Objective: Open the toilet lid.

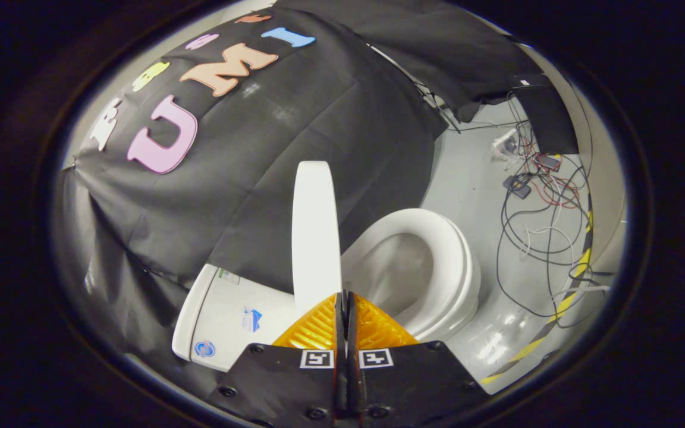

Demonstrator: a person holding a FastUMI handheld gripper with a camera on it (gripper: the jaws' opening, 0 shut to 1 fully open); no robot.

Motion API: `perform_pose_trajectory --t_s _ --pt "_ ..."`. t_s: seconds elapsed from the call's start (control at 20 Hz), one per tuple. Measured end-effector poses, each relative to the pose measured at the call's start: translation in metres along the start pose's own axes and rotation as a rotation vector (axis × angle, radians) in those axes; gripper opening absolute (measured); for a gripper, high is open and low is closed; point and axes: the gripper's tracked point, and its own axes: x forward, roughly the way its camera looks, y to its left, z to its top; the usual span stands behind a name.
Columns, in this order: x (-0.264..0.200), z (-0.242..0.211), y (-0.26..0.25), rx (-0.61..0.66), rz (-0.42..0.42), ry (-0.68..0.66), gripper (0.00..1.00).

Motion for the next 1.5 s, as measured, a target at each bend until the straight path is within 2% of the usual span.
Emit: perform_pose_trajectory --t_s 1.5 --pt "-0.016 -0.005 0.057 -0.09 0.066 -0.033 0.04"
